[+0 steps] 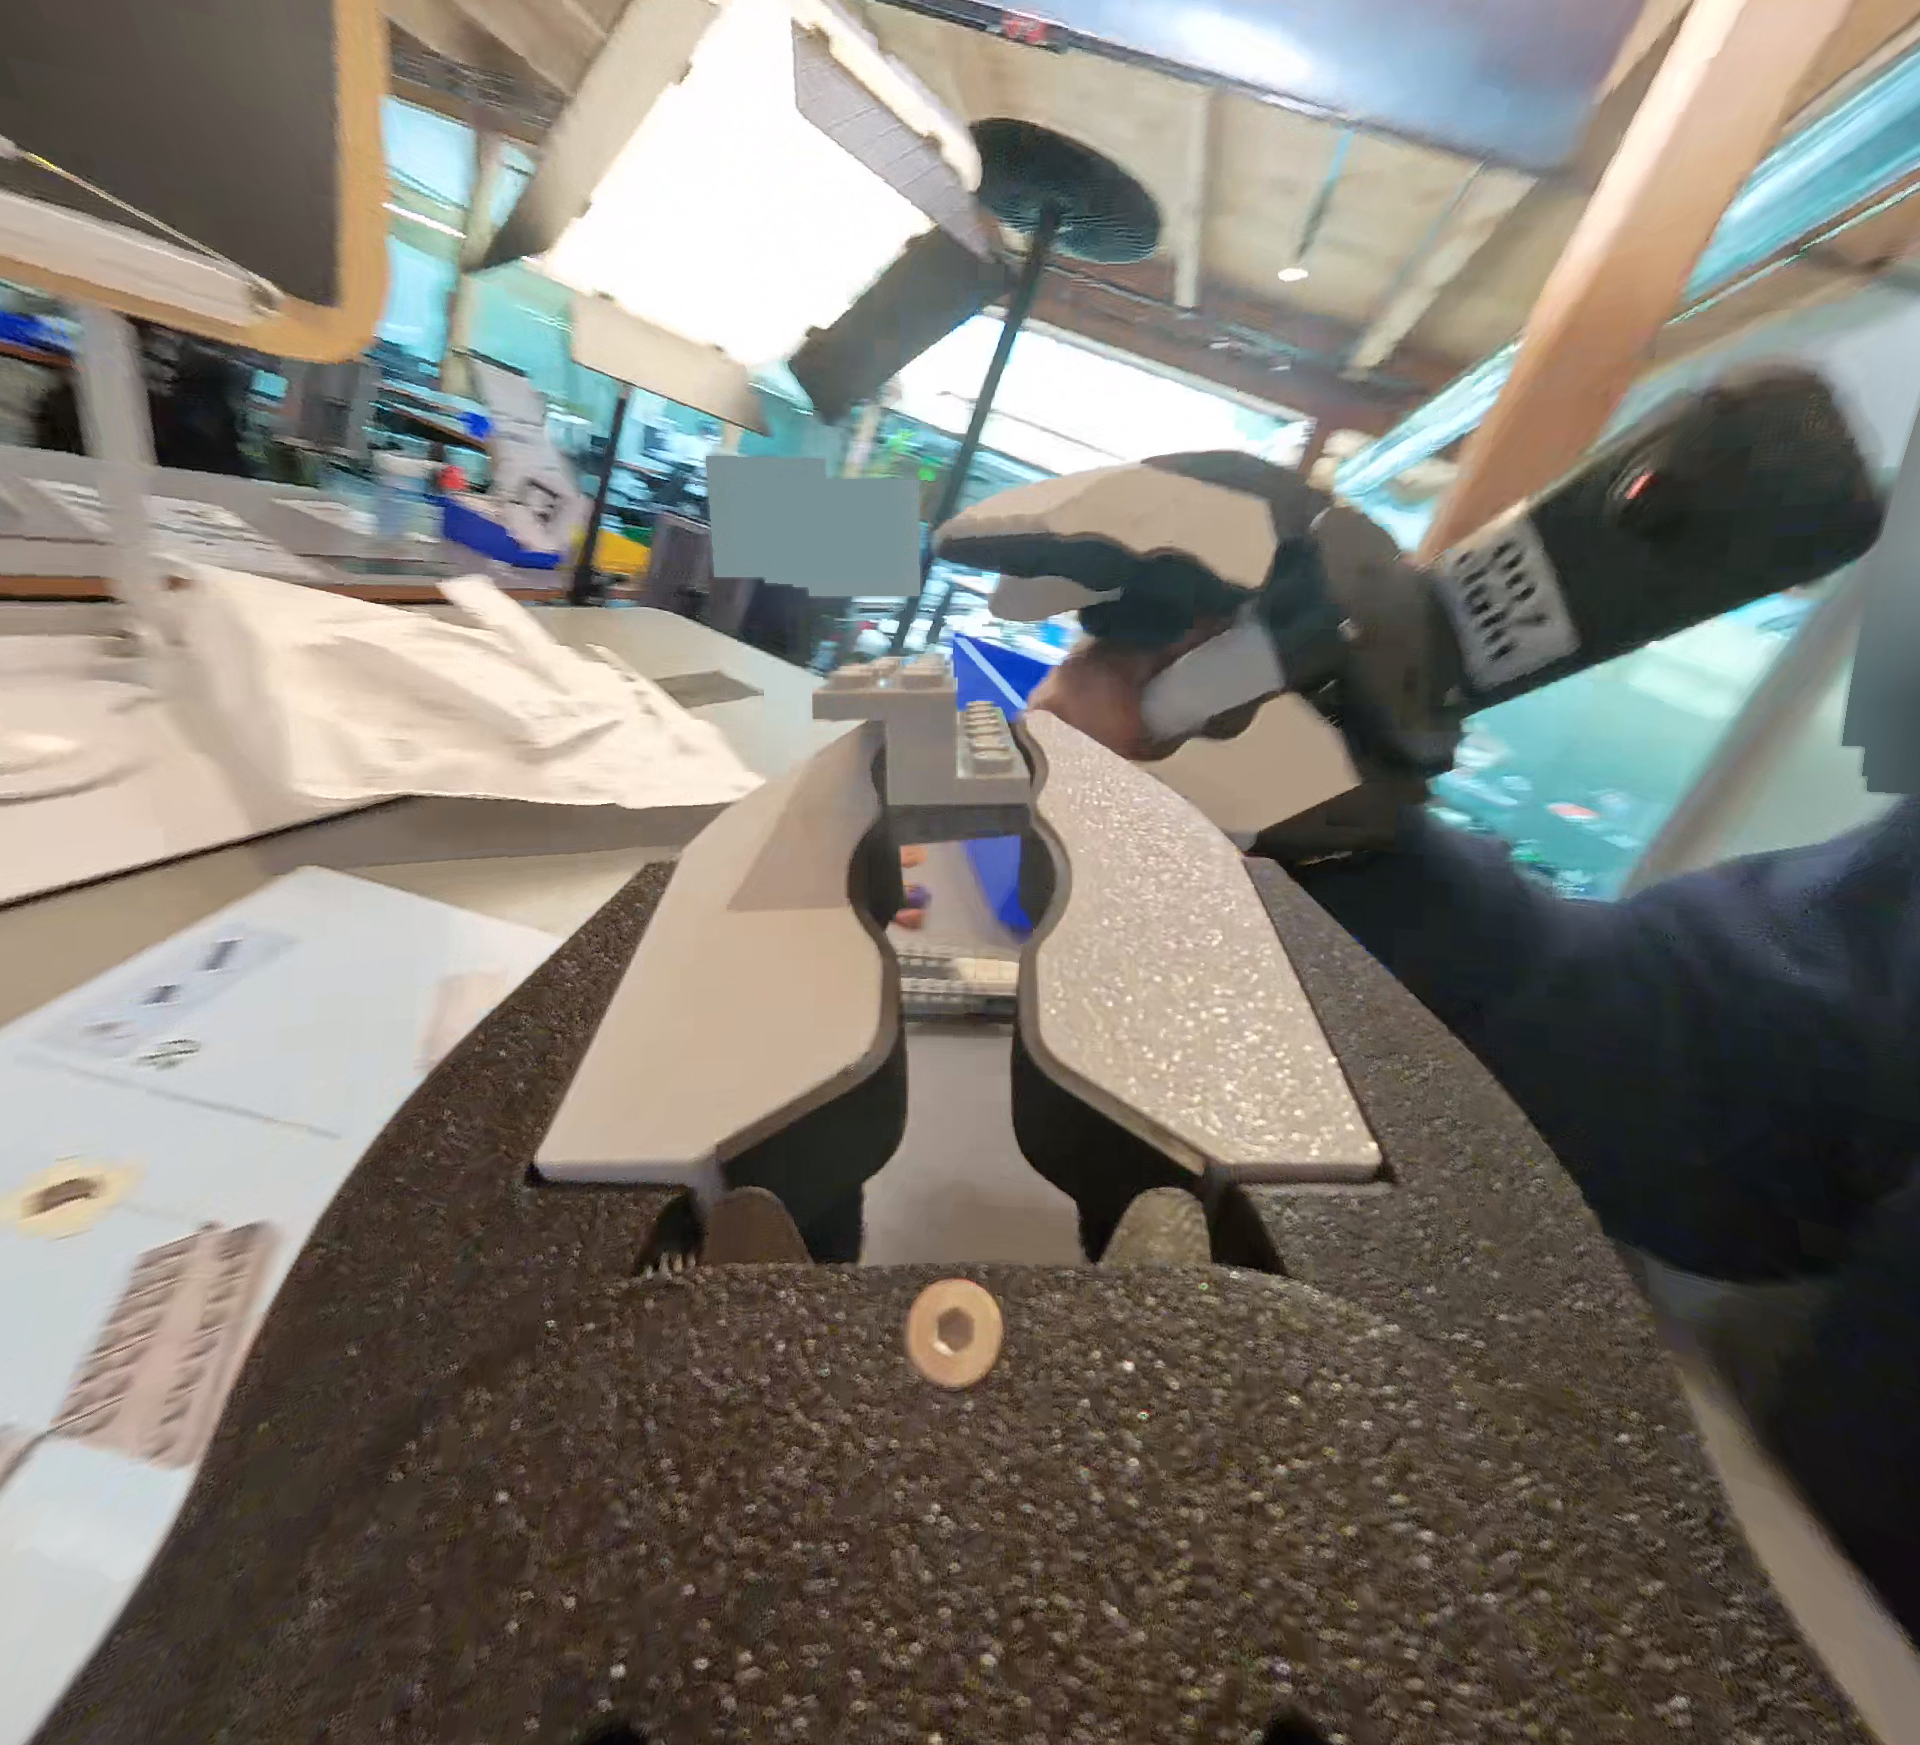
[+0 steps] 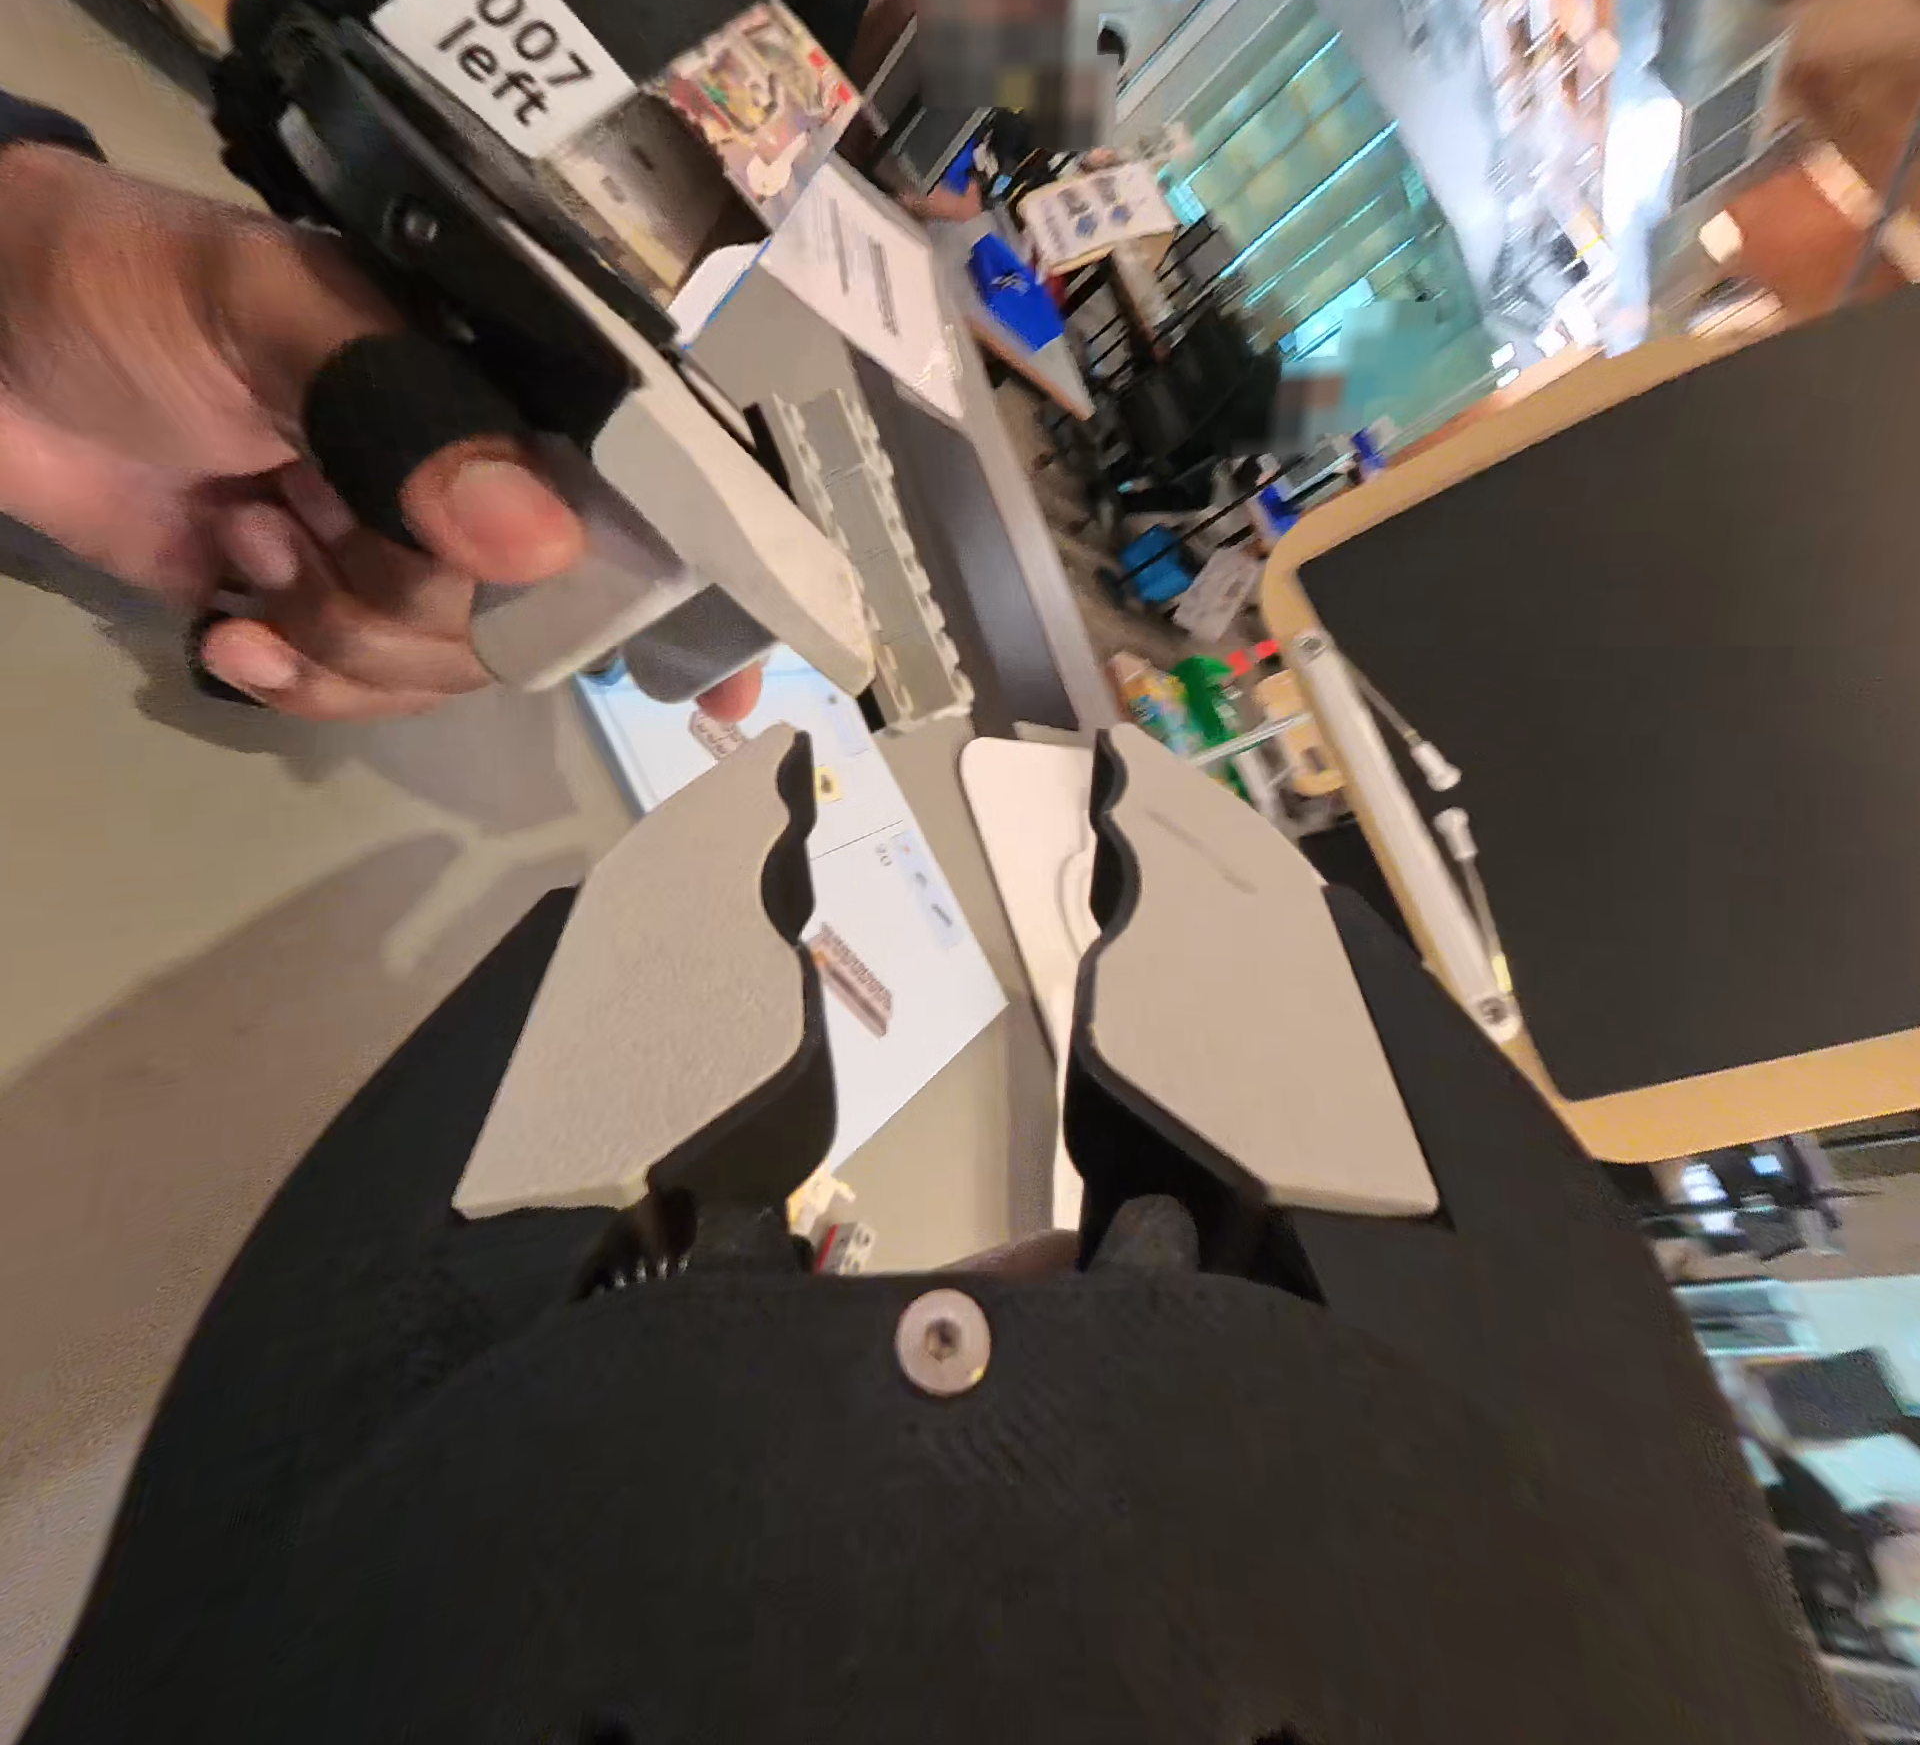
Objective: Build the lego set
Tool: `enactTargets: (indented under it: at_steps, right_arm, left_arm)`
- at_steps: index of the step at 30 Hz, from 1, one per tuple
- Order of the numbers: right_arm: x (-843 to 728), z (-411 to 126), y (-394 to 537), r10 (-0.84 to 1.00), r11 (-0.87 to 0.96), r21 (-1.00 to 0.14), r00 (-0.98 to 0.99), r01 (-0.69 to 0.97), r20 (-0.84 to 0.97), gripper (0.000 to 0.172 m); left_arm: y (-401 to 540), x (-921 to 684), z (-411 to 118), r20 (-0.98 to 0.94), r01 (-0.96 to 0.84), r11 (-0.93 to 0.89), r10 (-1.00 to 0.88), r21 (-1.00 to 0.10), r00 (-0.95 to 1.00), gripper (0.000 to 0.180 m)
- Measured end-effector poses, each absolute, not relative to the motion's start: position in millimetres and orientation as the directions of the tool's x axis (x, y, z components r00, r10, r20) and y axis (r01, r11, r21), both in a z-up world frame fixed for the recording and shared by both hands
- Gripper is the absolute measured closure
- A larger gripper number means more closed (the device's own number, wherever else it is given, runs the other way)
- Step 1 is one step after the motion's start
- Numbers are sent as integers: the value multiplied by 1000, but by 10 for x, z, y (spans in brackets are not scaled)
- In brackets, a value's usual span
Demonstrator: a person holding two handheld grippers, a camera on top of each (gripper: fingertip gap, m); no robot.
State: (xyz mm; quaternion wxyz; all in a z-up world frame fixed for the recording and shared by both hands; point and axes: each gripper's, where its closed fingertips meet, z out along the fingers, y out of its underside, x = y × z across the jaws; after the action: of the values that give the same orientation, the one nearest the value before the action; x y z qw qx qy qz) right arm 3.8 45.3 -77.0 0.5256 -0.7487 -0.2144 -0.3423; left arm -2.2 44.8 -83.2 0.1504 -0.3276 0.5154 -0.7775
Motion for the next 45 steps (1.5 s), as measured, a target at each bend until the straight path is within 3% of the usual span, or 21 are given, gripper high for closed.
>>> enactTargets:
  at_steps: [3,8,18,25,28,32,37,45]
  right_arm:
    - [-61,-797,425,-97,-296,-578,578,761,810,120]
    - [-206,-846,438,-129,-259,-497,480,828,868,133]
    - [-242,-903,384,-107,-237,-515,505,824,857,151]
    - [-283,-898,350,-83,-192,-567,562,801,823,152]
    - [-314,-881,298,-55,-156,-627,627,763,777,152]
    - [-390,-915,162,38,-119,-732,739,671,672,152]
    - [-493,-1127,-48,173,-142,-827,836,544,520,152]
    - [-538,-1355,-218,258,-209,-866,880,454,399,152]
  left_arm:
    - [345,-103,-814,390,-168,-453,-457,-876,-800,163]
    - [91,-259,-870,386,-254,-383,-323,-888,-864,163]
    - [109,-349,-857,420,-314,-391,-221,-865,-880,163]
    - [79,-391,-862,396,-301,-365,-222,-881,-891,162]
    - [83,-383,-907,381,-291,-326,-259,-900,-888,147]
    - [138,-398,-1014,273,-216,-192,-354,-957,-895,124]
    - [130,-542,-1019,-49,56,-4,-417,-998,-908,130]
    - [-92,-575,-1249,-269,193,220,-402,-956,-875,141]
